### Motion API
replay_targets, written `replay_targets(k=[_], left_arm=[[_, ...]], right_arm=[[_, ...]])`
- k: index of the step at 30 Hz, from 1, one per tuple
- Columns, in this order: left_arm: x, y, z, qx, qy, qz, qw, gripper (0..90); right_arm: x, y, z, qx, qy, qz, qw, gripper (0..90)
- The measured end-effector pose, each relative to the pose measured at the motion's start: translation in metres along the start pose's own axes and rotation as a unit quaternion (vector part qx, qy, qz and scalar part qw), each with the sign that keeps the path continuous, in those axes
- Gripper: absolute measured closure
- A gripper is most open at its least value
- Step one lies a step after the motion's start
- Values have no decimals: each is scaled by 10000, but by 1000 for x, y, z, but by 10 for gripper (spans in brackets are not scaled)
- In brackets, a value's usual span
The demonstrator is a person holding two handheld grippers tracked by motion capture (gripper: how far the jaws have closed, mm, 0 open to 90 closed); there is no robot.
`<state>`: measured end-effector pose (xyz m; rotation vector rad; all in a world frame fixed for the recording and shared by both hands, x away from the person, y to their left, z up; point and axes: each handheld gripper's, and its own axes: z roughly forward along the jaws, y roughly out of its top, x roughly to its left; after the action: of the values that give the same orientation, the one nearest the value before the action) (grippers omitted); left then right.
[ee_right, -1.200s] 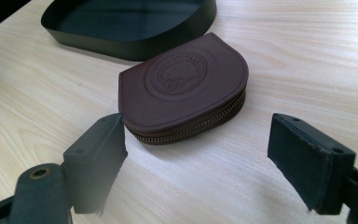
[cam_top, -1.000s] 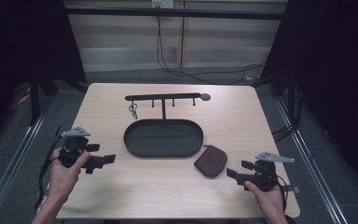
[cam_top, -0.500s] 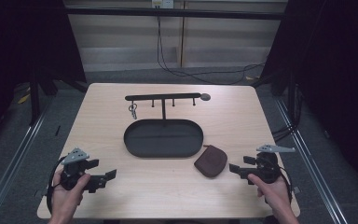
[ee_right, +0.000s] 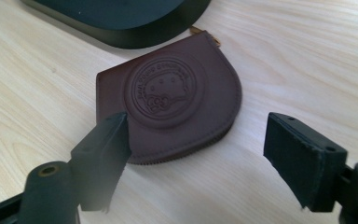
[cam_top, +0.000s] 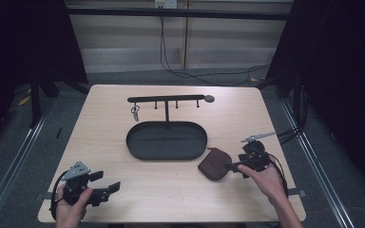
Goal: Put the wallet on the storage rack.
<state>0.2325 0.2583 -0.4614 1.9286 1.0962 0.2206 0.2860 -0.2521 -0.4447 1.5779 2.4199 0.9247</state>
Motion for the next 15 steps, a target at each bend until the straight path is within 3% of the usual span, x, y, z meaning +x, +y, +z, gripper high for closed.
replay_targets(k=[1,2,3,7,9,15], left_arm=[[0,0,0,0,0,0,10000,162],[-2,0,1,-4,-22,63,10000,164],[-3,0,2,-5,-22,112,9999,165],[-3,0,4,86,-115,135,9998,173],[-3,1,2,-21,-127,151,9998,178],[-3,2,5,92,-206,133,9997,176]], right_arm=[[0,0,0,0,0,0,10000,208],[3,9,5,238,117,-34,9996,199],[3,12,6,303,151,-66,9994,192],[6,27,16,676,-92,-267,9973,192],[6,32,21,830,-141,-332,9959,186],[8,46,35,1190,-179,-434,9918,181]])
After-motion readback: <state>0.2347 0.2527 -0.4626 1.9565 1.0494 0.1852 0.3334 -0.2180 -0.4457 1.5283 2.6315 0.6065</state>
